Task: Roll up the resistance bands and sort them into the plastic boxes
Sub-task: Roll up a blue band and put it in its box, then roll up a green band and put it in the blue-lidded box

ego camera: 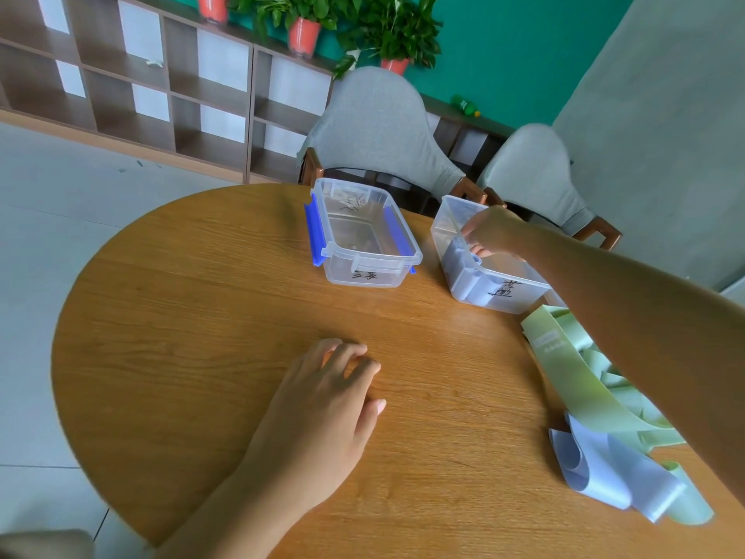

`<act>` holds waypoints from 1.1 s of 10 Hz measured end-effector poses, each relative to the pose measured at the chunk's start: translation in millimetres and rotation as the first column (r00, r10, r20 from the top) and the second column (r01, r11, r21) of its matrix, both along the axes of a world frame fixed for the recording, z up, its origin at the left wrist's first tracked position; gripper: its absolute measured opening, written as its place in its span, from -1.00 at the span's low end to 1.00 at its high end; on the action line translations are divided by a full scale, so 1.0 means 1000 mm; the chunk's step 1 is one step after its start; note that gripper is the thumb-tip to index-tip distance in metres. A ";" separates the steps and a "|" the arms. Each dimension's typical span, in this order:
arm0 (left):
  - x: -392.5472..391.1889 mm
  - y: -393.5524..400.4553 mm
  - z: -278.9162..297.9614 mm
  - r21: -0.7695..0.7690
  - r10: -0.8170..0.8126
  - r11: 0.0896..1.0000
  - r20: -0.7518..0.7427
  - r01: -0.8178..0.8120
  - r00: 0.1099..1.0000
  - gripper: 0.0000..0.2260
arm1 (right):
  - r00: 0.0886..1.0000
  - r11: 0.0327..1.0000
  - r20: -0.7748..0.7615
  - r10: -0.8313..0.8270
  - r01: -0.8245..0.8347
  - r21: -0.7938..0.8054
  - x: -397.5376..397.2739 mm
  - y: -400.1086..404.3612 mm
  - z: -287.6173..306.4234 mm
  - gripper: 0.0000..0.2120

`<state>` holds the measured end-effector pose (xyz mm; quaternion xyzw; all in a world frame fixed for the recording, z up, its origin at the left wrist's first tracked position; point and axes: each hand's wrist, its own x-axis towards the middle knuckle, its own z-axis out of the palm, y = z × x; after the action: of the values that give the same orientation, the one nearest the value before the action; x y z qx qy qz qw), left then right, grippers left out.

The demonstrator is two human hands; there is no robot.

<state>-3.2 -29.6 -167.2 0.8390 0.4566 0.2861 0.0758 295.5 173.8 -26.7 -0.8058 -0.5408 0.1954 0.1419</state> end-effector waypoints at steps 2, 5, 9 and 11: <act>0.000 0.001 -0.002 -0.003 -0.008 1.000 0.002 0.008 1.000 -0.70 | 0.998 0.998 0.064 0.009 -0.014 0.068 0.007 0.000 0.000 -0.73; 0.001 0.003 -0.005 0.023 -0.003 1.000 0.003 0.003 1.000 -0.68 | 0.982 0.955 0.188 0.002 -0.058 0.291 0.004 -0.027 0.009 -0.80; -0.002 0.002 -0.007 -0.014 -0.017 1.000 -0.009 0.017 1.000 -0.64 | 0.892 0.977 0.453 0.013 -0.107 0.183 0.041 -0.110 0.010 -0.79; -0.002 0.003 -0.008 -0.022 -0.028 0.999 0.008 0.028 1.000 -0.65 | 0.699 0.999 0.713 0.044 -0.026 -0.036 0.068 -0.137 -0.007 -0.67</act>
<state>-5.2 -27.1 -175.2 0.8433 0.4476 0.2833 0.0908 363.1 36.4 -33.7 -0.8096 -0.5665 -0.1230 -0.0915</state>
